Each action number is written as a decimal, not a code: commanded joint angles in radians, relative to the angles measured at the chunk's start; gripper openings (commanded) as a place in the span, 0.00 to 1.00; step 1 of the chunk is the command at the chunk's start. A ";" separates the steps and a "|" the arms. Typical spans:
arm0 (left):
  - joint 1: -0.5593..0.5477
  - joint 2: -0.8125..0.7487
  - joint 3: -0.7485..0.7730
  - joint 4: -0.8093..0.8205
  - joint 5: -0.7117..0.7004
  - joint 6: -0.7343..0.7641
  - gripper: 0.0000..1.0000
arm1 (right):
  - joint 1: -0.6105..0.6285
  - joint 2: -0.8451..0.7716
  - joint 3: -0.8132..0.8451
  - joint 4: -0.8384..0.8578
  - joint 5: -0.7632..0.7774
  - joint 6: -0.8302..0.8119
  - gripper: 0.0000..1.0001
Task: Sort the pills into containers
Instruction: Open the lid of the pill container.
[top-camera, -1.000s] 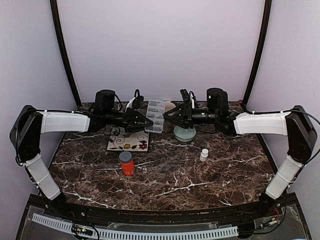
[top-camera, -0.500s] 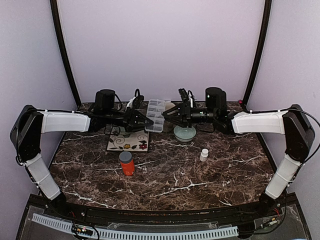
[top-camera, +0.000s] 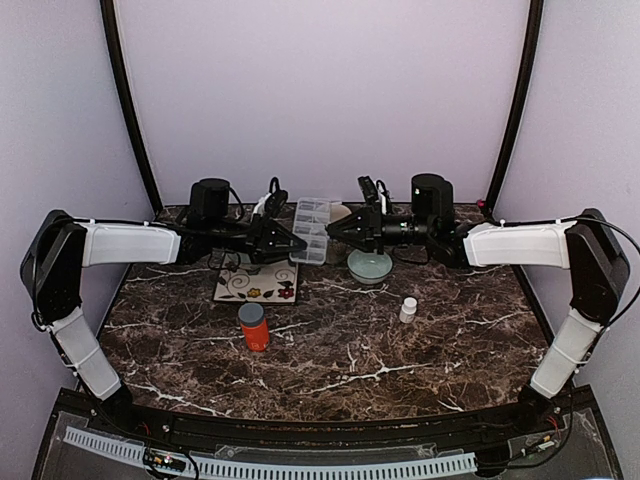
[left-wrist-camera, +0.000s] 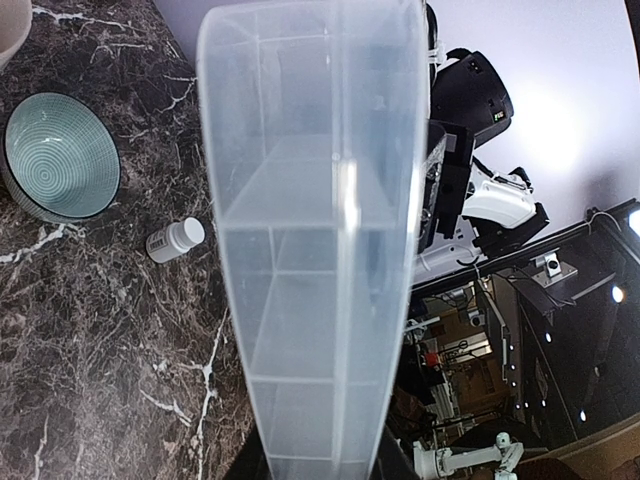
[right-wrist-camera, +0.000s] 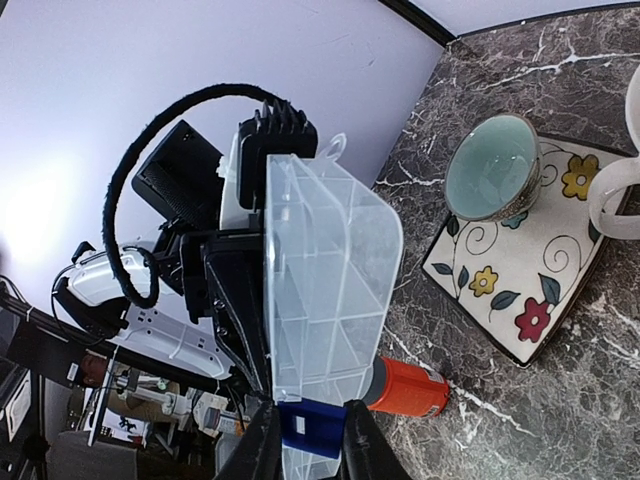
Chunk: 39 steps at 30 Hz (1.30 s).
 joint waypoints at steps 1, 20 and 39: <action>0.007 -0.018 0.008 -0.006 -0.005 0.018 0.00 | 0.010 -0.010 0.032 0.015 -0.006 -0.015 0.19; 0.007 -0.060 -0.028 -0.044 -0.048 0.048 0.00 | 0.022 -0.075 -0.006 -0.033 0.035 -0.035 0.16; 0.006 -0.091 -0.061 -0.019 -0.048 0.030 0.00 | 0.044 -0.059 0.011 -0.114 0.067 -0.079 0.21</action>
